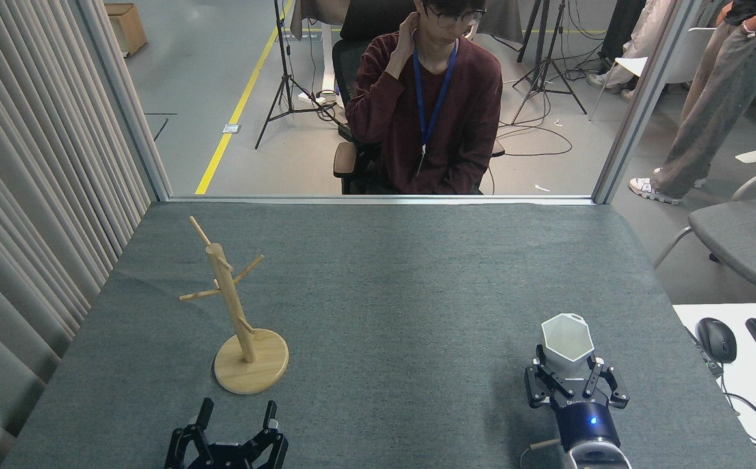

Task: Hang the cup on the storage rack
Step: 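Lift the cup with the right gripper and carry it toward the center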

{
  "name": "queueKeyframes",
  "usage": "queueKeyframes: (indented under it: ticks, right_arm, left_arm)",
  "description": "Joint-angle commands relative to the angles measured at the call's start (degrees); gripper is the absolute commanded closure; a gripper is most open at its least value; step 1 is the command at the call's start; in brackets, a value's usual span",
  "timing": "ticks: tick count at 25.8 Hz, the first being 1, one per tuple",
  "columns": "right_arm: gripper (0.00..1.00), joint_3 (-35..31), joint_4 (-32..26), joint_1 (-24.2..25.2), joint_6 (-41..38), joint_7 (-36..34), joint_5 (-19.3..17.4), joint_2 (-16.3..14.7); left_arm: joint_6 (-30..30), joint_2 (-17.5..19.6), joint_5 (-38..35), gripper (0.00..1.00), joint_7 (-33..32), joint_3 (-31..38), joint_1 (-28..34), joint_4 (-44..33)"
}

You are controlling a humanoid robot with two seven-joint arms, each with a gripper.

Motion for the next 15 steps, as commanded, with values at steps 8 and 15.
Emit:
queueKeyframes:
  ticks: [8,15]
  right_arm:
    - [0.43,9.8,-21.6,4.2,-2.1,-0.3,0.1,5.2]
    - [0.43,19.9,-25.5,10.9,-1.0,-0.3,4.4,7.4]
  left_arm:
    - [-4.1,-0.8,-5.7,0.0,-2.9,-17.8,-7.3,12.3]
    - [-3.3,-3.6,-7.4,0.0,-2.9,-21.0,-10.6,16.5]
